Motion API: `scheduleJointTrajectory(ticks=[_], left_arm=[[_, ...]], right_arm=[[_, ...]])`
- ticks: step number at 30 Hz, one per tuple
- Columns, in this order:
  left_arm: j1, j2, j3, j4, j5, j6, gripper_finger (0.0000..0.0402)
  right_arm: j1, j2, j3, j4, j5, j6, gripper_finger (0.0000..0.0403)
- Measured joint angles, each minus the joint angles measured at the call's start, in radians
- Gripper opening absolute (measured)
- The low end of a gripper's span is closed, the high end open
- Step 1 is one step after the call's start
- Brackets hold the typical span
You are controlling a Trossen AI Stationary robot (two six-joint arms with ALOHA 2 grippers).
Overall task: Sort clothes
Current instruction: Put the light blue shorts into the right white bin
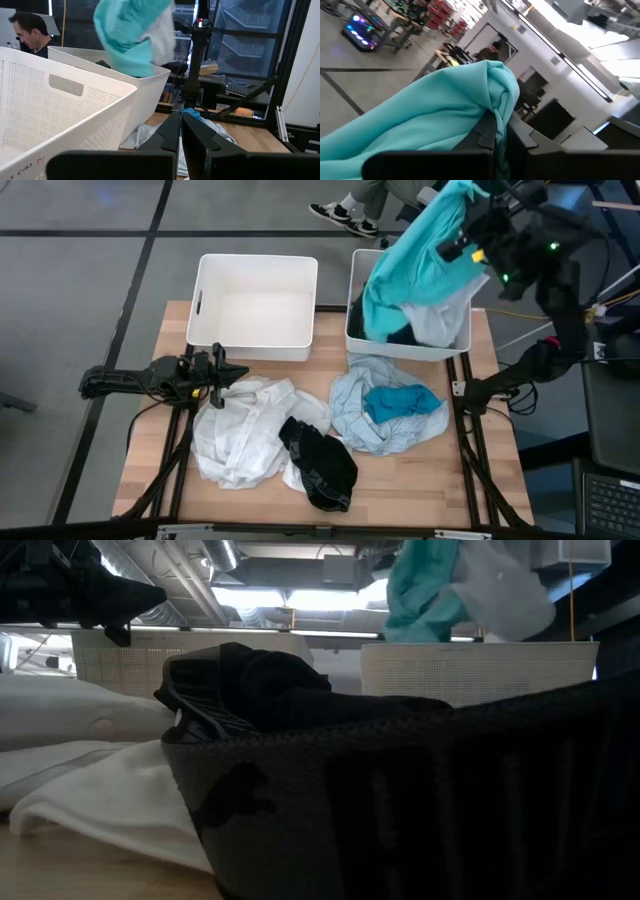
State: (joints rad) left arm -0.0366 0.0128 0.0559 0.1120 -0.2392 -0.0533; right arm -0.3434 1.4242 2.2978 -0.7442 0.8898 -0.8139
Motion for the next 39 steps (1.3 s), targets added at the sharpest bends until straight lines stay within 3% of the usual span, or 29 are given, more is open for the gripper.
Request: scheduleJointTrajectory(ticks=[6, 16, 29, 39], left_arm=[[0.0, 0.0, 0.0, 0.0, 0.0, 0.0, 0.0008], [0.0, 0.0, 0.0, -0.004, 0.0, 0.001, 0.0008], [0.0, 0.0, 0.0, -0.004, 0.0, -0.001, 0.0008], [0.0, 0.0, 0.0, -0.008, 0.0, -0.003, 0.0008]], right_arm=[[-0.101, 0.001, -0.022, -0.062, -0.108, 0.126, 0.0019], [-0.201, 0.001, -0.161, -0.278, -0.149, 0.269, 0.0019], [-0.412, 0.001, -0.517, -0.295, -0.362, 0.415, 0.0019], [-0.471, 0.001, -0.822, -0.178, -0.447, 0.451, 0.0019]])
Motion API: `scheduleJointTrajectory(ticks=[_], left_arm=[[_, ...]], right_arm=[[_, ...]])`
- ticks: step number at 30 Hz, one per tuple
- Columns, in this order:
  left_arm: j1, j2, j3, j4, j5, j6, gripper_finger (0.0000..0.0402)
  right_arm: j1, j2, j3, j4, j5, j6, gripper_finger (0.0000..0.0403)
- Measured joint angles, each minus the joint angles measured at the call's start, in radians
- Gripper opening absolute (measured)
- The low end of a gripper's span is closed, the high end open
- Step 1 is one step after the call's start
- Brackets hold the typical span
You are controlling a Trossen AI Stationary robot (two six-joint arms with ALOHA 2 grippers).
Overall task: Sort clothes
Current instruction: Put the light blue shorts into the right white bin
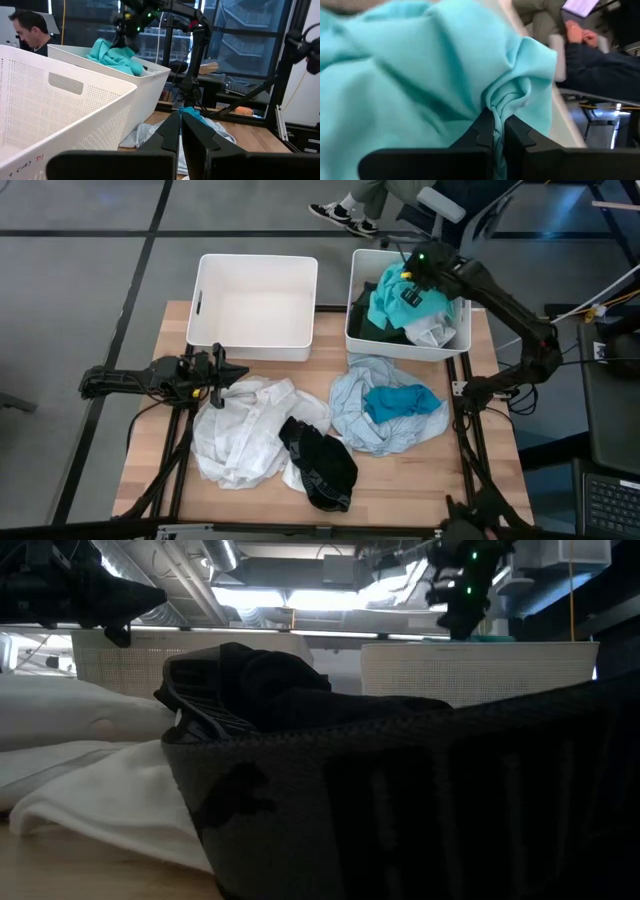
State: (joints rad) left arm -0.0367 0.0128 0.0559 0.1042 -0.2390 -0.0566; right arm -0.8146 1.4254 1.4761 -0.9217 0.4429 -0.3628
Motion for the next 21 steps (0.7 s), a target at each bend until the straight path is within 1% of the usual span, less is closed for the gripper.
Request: scheduleJointTrajectory(ticks=[4, 11, 17, 21], left_arm=[[0.0, 0.0, 0.0, -0.007, 0.0, 0.0, 0.0008], [0.0, 0.0, 0.0, -0.01, 0.0, 0.0, 0.0008], [0.0, 0.0, 0.0, -0.01, 0.0, 0.0, 0.0008], [0.0, 0.0, 0.0, -0.01, 0.0, 0.0, 0.0008]], right_arm=[[0.0, 0.0, -0.104, 0.062, -0.009, 0.005, 0.0019], [0.0, 0.0, -0.264, 0.172, -0.01, 0.083, 0.0019], [0.0, -0.001, -0.367, 0.268, -0.078, 0.125, 0.0019], [0.0, 0.01, -0.423, 0.326, -0.093, 0.138, 0.0019]])
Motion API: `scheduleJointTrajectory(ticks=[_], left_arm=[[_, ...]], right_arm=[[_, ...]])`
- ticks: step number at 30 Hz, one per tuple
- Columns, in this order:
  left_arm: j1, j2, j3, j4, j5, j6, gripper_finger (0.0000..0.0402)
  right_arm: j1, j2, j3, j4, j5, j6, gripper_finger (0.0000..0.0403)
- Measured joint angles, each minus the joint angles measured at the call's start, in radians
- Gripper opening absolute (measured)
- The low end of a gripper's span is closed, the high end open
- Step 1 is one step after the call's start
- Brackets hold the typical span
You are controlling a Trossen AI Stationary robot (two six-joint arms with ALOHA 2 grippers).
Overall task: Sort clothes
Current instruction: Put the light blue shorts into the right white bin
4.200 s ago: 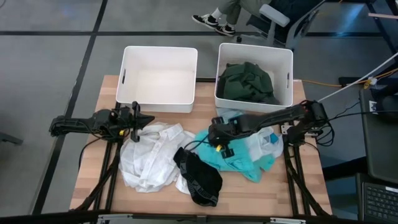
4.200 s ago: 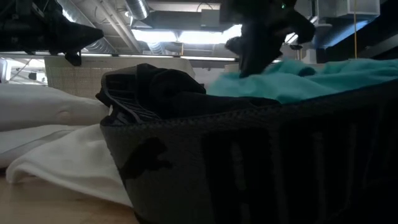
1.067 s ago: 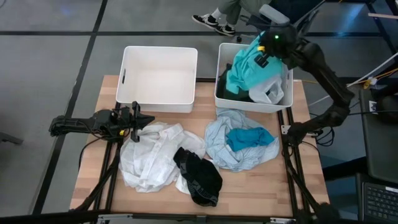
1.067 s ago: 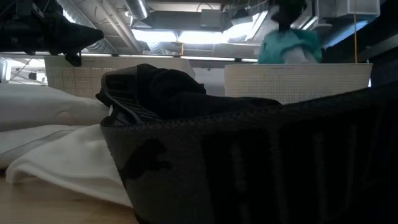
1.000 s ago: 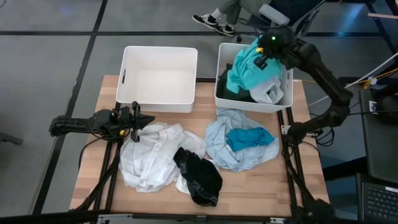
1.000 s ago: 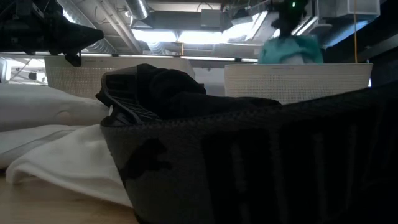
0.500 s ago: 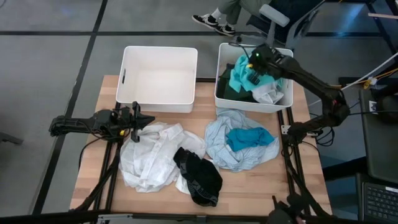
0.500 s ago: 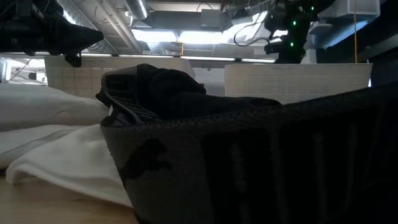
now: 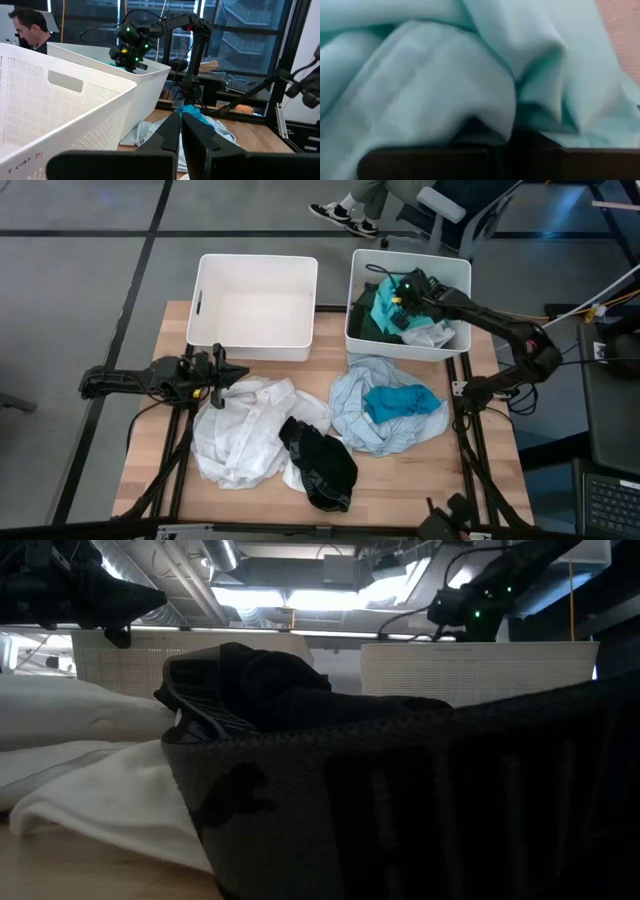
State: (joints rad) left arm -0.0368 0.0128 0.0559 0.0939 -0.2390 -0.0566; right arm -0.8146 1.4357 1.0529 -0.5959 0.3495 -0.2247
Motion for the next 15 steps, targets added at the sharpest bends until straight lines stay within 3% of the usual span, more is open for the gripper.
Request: scheduleJointTrajectory(ticks=[15], left_arm=[[0.0, 0.0, 0.0, 0.0, 0.0, -0.007, 0.0008]], right_arm=[[-0.018, 0.114, -0.08, 0.112, -0.026, 0.069, 0.0019]])
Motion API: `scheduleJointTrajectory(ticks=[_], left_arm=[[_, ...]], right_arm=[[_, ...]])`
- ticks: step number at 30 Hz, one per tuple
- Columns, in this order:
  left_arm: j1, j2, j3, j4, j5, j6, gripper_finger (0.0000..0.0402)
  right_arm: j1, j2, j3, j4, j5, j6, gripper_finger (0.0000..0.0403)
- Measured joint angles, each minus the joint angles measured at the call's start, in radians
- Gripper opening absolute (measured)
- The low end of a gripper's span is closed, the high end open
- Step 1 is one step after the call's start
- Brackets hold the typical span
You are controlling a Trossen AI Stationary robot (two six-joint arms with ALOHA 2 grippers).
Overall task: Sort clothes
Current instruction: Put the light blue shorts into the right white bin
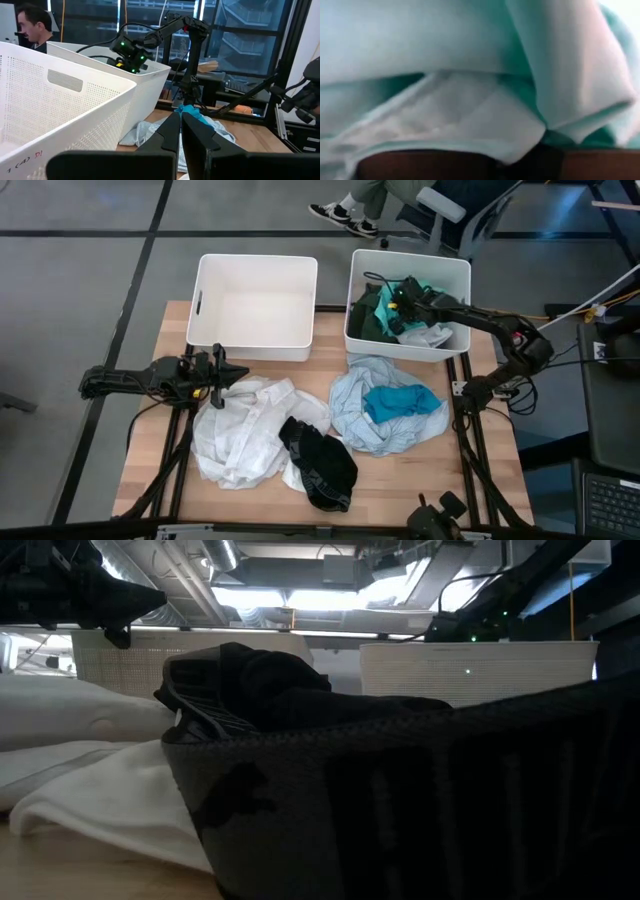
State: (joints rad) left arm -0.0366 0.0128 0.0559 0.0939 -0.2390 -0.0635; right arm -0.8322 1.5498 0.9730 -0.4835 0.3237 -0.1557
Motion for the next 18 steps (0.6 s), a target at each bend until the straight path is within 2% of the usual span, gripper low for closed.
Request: scheduleJointTrajectory(ticks=[10, 18], left_arm=[[0.0, 0.0, 0.0, 0.0, 0.0, -0.002, 0.0008], [0.0, 0.0, 0.0, 0.0, 0.0, -0.002, 0.0008]], right_arm=[[0.001, -0.003, -0.001, 0.023, 0.005, 0.058, 0.0028], [0.0, -0.057, 0.018, -0.008, 0.004, 0.049, 0.0118]])
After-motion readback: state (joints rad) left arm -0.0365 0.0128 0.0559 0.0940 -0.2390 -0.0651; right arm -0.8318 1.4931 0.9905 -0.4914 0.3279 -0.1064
